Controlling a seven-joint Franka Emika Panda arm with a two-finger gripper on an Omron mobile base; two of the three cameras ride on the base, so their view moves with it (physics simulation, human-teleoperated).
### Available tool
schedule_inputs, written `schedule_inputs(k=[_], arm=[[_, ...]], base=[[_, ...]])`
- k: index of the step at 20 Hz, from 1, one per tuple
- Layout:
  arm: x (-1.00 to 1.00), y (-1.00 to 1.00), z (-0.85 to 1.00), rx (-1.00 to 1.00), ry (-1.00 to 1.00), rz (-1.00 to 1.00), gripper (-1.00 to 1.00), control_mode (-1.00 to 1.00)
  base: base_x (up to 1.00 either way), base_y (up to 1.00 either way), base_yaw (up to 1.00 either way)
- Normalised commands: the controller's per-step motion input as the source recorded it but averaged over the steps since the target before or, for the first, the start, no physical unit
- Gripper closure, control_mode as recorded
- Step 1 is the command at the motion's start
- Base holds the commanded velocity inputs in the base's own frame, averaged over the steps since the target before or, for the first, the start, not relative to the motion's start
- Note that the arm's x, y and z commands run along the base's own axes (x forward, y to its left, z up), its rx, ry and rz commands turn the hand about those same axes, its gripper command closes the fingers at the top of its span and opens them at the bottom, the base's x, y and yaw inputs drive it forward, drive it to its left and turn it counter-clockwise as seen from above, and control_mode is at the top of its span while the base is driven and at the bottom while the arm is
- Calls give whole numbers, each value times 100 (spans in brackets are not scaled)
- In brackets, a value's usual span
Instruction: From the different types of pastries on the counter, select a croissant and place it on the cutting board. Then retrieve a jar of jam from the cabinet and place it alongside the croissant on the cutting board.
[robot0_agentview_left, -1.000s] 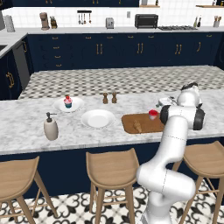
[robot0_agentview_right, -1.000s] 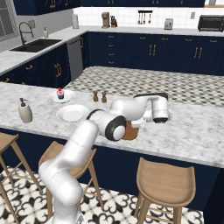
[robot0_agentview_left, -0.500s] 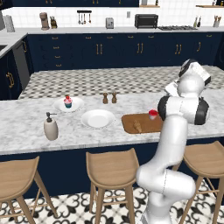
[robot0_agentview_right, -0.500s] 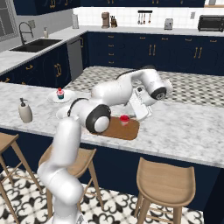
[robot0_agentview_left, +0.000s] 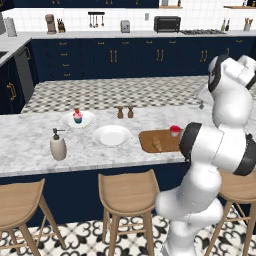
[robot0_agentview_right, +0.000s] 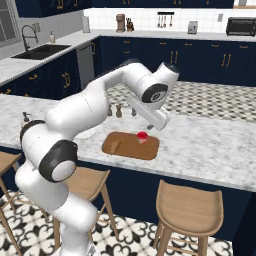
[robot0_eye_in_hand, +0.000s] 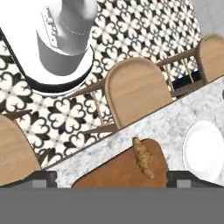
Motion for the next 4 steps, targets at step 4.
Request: schedule_inputs(k=[4], arm=[[-100, 50, 27, -56, -65, 0, -100, -100]], base=[[0, 0, 0]])
